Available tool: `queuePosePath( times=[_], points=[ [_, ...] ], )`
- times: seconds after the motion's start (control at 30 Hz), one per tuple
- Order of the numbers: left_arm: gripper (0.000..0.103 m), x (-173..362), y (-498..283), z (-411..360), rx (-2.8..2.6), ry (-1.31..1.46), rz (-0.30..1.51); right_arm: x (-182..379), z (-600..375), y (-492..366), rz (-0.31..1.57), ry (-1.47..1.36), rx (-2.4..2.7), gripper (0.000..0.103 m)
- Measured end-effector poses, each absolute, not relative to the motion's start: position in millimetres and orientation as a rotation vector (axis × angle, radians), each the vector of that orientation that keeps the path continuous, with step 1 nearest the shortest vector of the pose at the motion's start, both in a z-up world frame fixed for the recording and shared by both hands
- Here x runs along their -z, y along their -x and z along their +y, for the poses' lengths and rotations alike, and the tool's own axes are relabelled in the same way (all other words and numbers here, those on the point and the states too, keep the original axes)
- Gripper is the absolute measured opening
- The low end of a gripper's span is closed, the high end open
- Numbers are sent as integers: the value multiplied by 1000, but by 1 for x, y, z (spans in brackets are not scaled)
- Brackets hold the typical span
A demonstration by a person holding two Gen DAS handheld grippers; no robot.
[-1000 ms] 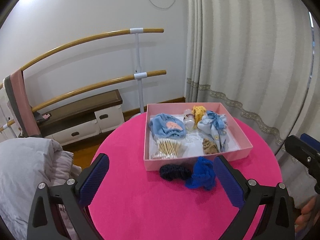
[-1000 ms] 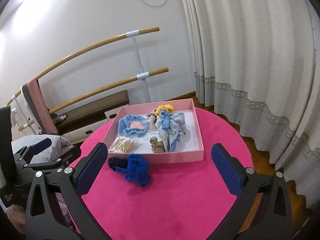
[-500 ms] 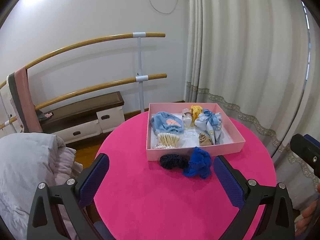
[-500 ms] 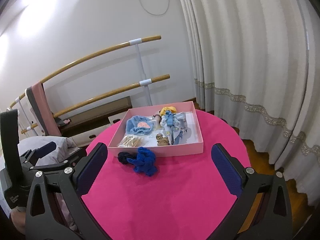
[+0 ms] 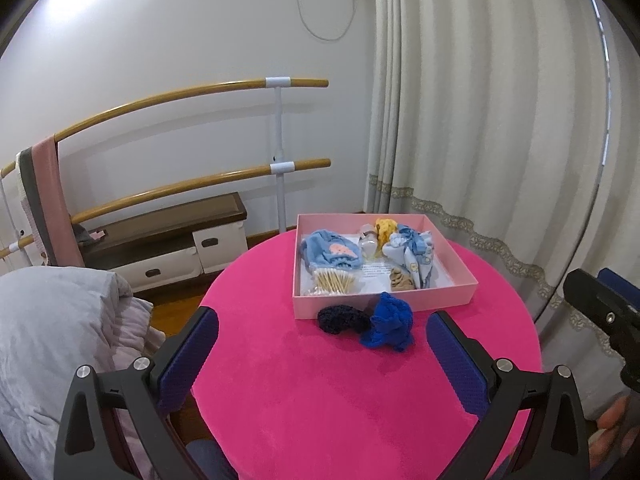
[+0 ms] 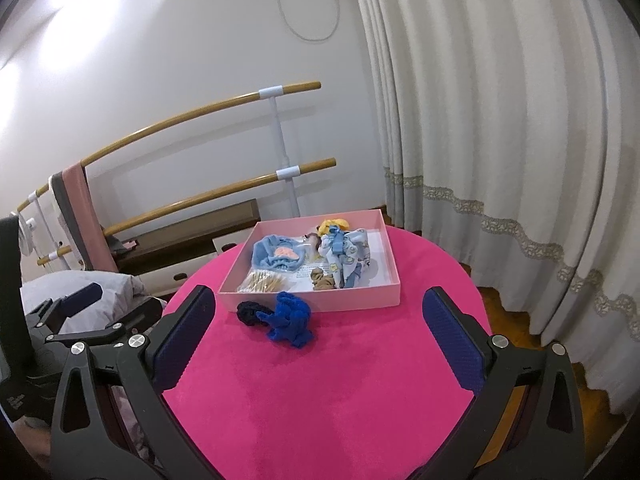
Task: Organize soft objects
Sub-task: 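Withdraw both tools from the box and hold above the table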
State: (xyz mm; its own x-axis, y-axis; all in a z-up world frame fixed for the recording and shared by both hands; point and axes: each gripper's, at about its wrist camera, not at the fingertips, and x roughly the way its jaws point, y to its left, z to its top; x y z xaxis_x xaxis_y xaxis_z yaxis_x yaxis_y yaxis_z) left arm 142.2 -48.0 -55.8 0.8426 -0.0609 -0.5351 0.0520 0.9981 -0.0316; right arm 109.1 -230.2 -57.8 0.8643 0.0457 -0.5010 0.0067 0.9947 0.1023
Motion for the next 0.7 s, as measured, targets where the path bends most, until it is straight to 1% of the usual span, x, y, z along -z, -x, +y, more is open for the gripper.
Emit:
queuePosePath(
  times=[0.43,0.7],
  points=[
    [103,63,-148,-44,46,38,566,61,-226,-114,543,-80,-17,103],
    [103,96,-187,-38,47,49,660,94,-226,-140,660,-67,-35,103]
  ],
)
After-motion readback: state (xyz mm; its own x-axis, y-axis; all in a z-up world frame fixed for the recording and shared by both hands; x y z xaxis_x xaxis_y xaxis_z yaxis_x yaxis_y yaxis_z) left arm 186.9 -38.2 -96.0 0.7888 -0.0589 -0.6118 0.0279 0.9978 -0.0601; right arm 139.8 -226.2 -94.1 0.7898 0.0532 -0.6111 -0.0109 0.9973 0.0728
